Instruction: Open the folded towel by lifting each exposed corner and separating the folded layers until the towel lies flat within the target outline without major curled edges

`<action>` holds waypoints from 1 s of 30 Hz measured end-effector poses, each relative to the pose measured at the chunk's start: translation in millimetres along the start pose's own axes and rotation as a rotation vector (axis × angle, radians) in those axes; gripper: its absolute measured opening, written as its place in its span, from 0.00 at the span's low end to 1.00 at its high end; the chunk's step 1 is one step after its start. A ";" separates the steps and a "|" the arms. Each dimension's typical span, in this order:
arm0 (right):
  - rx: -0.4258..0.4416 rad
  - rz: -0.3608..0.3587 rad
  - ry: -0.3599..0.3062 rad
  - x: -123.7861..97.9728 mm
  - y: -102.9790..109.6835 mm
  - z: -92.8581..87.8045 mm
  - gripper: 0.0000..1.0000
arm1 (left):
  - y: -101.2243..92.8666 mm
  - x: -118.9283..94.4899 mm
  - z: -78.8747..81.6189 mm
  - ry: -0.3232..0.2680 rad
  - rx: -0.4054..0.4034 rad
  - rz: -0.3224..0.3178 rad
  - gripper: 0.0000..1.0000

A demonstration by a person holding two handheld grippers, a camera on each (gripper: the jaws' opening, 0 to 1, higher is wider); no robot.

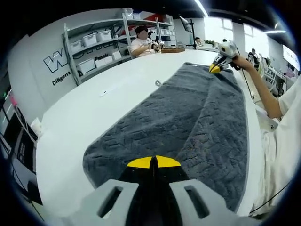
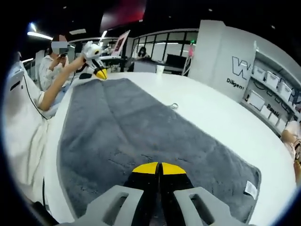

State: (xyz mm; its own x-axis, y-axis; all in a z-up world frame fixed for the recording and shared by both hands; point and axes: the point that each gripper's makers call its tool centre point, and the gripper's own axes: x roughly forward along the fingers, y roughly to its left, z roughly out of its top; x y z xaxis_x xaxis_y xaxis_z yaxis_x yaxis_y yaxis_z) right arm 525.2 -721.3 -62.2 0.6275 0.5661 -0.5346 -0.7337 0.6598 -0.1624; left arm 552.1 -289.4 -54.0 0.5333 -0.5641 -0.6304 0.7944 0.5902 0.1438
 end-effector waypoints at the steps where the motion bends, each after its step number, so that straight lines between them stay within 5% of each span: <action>1: 0.008 -0.007 -0.007 -2.1 -2.2 -0.6 0.00 | 0.8 0.6 -0.9 0.001 -0.002 0.000 0.01; 18: 0.090 -0.068 -0.012 -15.8 -27.9 -23.0 0.00 | 12.6 1.2 -10.5 0.009 -0.042 0.013 0.01; 30: 0.099 -0.113 -0.109 -30.2 -40.5 -7.6 0.00 | 19.4 2.4 -8.1 -0.011 -0.075 0.037 0.01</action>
State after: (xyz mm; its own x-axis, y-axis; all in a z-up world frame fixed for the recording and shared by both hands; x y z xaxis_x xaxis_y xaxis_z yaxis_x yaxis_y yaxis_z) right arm 534.1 -768.9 -45.7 0.7332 0.5320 -0.4236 -0.6308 0.7648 -0.1313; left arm 566.5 -274.6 -58.9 0.5652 -0.5470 -0.6175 0.7504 0.6519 0.1094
